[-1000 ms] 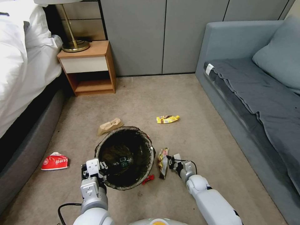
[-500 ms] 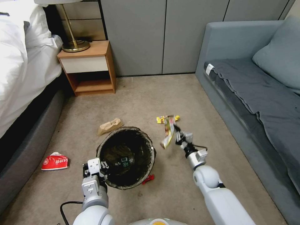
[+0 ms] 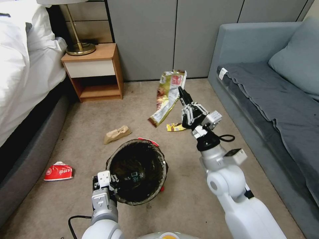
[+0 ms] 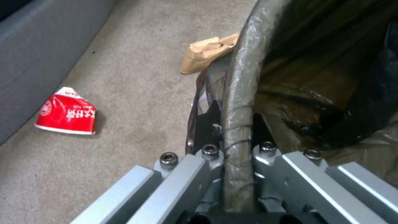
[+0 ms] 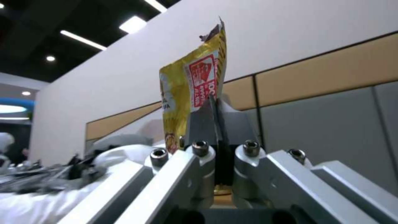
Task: Pick up the trash bin, then pick up the garbage from the floor and place it into the trash bin.
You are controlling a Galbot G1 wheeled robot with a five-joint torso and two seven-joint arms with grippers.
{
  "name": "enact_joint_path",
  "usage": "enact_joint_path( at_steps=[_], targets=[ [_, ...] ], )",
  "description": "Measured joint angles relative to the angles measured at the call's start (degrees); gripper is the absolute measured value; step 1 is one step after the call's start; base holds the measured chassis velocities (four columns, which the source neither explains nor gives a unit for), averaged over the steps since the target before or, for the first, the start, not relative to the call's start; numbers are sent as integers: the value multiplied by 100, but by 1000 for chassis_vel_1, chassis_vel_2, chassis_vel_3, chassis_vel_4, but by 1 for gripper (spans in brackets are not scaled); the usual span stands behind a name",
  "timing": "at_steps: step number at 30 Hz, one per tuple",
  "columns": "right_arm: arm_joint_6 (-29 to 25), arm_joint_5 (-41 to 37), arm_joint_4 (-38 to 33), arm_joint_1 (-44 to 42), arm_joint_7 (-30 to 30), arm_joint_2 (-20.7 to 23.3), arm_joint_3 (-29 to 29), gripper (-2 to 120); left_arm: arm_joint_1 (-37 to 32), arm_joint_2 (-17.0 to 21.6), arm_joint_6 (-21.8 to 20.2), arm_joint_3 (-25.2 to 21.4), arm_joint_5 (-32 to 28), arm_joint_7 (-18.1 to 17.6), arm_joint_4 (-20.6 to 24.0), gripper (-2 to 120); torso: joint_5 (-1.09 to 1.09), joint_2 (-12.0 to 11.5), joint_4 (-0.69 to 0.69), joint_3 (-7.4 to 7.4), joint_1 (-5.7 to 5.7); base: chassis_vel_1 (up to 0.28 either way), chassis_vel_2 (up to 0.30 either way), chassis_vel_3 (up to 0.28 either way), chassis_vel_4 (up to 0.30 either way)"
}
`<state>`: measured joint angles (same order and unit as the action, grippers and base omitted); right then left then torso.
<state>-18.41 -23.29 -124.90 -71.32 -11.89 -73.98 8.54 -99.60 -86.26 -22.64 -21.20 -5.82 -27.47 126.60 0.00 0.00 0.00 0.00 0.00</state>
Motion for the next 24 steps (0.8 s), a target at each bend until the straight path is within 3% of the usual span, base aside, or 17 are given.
enact_joint_path(
  at_steps=[3,10,24],
  targets=[
    [-16,158,-34,-201,-19,61,-222,0,-1,-2,-1,26,14,1,-11,0,-1,0,0,0,0,0,0,0,0],
    [-405,926,726,-637,-98,174,-778,0,-15,-2,-4,53,36,12,42,0,0,0,0,0,0,0,0,0,0],
    [-720,1052,1528,-767,-134,211,-709,0,1,39,-39,-6,-12,16,238,0,0,0,1,0,0,0,0,0,0]
  ],
)
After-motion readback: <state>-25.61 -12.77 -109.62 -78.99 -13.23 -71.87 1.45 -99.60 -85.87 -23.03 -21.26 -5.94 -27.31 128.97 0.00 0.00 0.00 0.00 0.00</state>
